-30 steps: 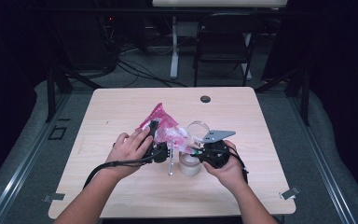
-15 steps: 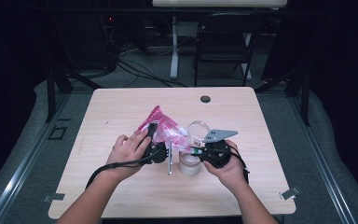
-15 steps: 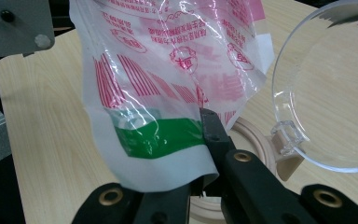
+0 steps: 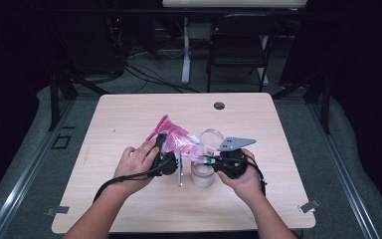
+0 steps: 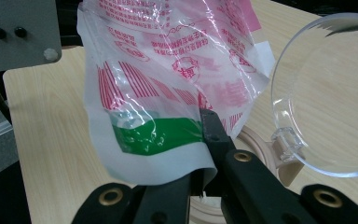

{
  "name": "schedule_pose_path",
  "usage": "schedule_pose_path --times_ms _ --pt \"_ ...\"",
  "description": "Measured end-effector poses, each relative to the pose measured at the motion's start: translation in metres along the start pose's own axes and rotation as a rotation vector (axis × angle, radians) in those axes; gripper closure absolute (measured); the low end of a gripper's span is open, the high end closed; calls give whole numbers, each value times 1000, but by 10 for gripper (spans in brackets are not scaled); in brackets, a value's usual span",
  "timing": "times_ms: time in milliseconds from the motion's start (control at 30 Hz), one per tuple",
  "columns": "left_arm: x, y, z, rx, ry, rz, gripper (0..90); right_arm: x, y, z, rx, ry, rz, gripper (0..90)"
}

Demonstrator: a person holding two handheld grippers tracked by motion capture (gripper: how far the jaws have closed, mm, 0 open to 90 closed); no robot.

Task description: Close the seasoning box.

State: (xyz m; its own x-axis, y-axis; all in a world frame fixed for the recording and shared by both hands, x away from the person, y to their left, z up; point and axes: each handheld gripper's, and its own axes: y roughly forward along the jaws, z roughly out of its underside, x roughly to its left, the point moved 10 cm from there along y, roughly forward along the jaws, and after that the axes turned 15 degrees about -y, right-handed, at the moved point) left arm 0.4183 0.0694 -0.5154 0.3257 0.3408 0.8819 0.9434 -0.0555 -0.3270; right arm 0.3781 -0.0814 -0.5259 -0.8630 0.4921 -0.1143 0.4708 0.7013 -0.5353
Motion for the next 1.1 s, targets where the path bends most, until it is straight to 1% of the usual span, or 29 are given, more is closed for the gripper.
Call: schedule_pose_path --times_ms 33,133,200,233,300,333,400,433,500,600,633,667,733,867,933,1000,1100 --pt "0 -1 1 11 -6 4 663 0 0 0 0 -2 0 900" --pt "-2 0 3 0 -27 6 665 1 1 -1 2 -8 1 900" --pt "-3 -1 6 7 -32 11 666 2 2 -1 5 -12 -1 900" --pt "-4 -1 8 18 -34 17 667 3 2 -1 7 -13 -2 900" --pt "-6 0 9 3 -52 16 668 5 3 -2 4 -15 -3 900" --pt "-7 -1 11 19 -55 22 669 5 4 -2 5 -20 -4 900" --pt "-9 -2 14 15 -85 25 671 7 4 -2 6 -25 -7 900" --pt "-12 -3 16 23 -105 36 672 8 4 -3 4 -26 -8 900" --pt "-15 -2 19 19 -124 42 674 9 5 -4 2 -29 -11 900" --pt "-22 -2 24 29 -176 63 681 12 6 -5 6 -38 -10 900" --pt "-25 -2 26 31 -204 75 685 13 7 -5 8 -43 -12 900" --pt "-26 -3 27 28 -222 76 692 13 7 -5 5 -45 -12 900" --pt "-30 -3 29 27 -268 92 700 15 8 -7 1 -49 -11 900" --pt "-37 -3 33 39 -327 117 718 18 9 -8 2 -56 -12 900" --pt "-40 -3 35 42 -362 138 723 19 9 -9 -2 -58 -12 900" --pt "-43 -2 35 42 -392 154 727 20 9 -10 -3 -61 -14 900" --pt "-48 -1 36 49 -406 172 735 21 9 -11 -13 -65 -19 899"
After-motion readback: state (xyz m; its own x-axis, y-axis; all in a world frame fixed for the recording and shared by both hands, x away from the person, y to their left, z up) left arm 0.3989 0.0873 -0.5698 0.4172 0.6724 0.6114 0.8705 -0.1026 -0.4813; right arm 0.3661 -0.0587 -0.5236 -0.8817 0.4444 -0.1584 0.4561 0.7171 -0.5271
